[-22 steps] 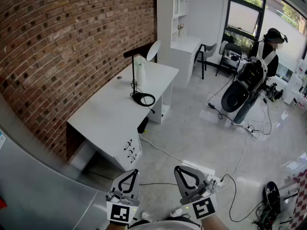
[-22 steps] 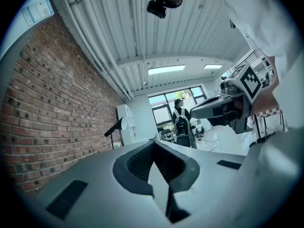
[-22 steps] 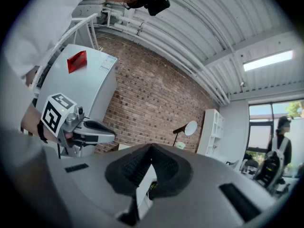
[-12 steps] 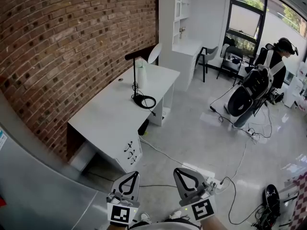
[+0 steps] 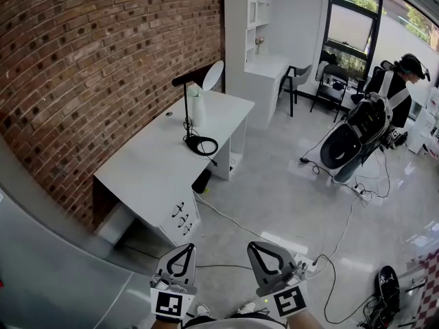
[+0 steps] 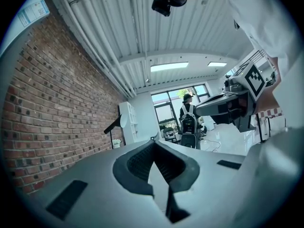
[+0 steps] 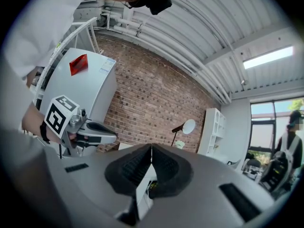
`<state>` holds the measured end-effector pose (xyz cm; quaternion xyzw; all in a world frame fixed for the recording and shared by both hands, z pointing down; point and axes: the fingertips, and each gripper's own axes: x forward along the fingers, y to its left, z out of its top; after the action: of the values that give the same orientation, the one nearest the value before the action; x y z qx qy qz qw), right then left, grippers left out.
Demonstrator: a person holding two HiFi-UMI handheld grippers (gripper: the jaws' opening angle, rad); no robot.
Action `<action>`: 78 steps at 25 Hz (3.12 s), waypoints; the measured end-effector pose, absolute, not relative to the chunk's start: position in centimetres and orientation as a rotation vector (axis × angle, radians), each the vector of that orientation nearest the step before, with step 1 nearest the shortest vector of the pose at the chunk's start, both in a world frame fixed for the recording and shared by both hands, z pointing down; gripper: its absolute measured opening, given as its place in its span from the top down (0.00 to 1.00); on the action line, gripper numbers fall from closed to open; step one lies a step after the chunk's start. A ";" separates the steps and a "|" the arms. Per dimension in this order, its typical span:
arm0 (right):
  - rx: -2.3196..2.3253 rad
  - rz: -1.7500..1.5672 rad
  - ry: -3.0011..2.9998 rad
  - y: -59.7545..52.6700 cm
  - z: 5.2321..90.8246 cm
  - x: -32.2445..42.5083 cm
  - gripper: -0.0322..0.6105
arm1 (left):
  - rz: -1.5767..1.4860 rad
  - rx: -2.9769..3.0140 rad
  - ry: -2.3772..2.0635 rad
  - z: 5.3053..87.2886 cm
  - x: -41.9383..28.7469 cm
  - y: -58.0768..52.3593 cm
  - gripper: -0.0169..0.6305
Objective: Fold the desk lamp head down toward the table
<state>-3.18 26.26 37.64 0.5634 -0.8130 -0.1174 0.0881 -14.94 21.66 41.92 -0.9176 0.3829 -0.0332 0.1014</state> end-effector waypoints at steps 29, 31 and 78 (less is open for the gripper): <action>1.621 -0.399 -2.399 17.9 37.9 8.0 0.92 | -0.127 -2.687 1.179 42.9 -5.1 10.7 0.96; 1.627 -0.393 -2.410 15.6 37.6 7.7 0.92 | -0.121 -2.677 1.183 42.6 -5.4 8.4 0.96; 1.446 -0.829 -2.365 -22.3 30.3 6.8 0.92 | -0.013 -2.581 1.311 41.5 -6.0 -21.3 0.96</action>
<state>6.80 -22.34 30.33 0.4960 -0.8110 -0.2844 0.1238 -6.01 -21.31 41.51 -0.8848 0.4493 -0.0044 0.1232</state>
